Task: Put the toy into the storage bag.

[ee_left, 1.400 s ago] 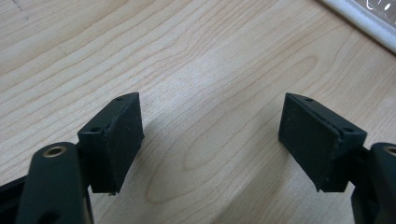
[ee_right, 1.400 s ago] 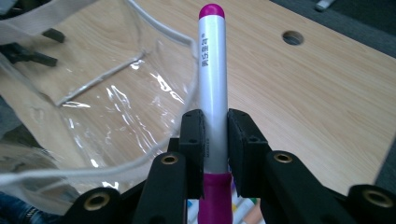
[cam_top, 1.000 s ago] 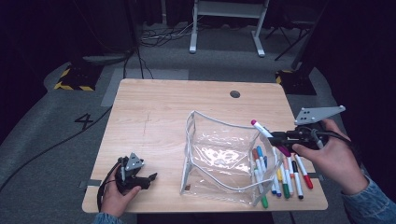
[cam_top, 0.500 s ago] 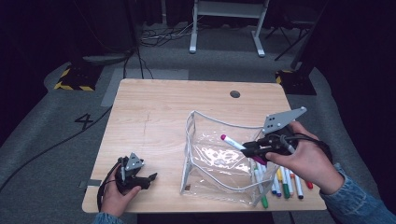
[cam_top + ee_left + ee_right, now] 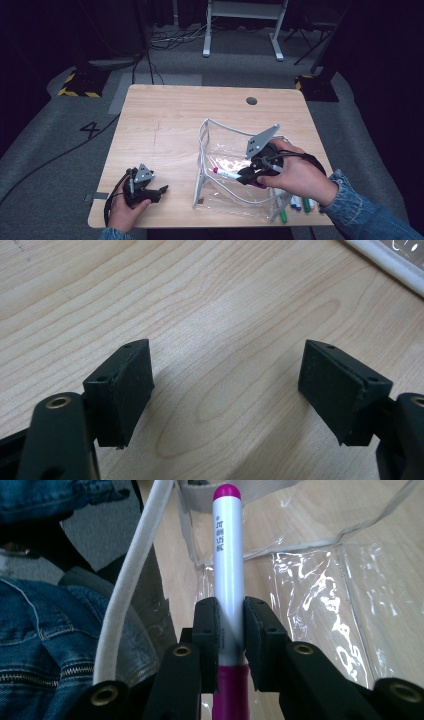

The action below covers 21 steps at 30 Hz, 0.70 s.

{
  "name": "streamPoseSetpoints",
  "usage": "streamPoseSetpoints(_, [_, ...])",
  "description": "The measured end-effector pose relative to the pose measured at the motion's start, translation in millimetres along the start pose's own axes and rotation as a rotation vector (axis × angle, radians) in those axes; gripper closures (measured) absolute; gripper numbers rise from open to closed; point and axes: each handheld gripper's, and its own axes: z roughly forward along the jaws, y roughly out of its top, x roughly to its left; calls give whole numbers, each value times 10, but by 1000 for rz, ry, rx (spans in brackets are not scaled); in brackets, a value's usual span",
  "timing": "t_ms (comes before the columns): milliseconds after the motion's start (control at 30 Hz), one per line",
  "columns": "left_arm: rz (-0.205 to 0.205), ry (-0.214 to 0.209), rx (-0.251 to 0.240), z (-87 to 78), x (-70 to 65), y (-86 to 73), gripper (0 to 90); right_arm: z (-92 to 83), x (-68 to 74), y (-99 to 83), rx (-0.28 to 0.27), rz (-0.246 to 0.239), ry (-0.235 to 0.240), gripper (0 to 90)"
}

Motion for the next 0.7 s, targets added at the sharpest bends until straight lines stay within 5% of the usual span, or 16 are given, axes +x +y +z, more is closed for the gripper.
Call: streamPoseSetpoints(700, [0,-1,0,0,0,0,222,600,-89,107,207,-12,89,768])
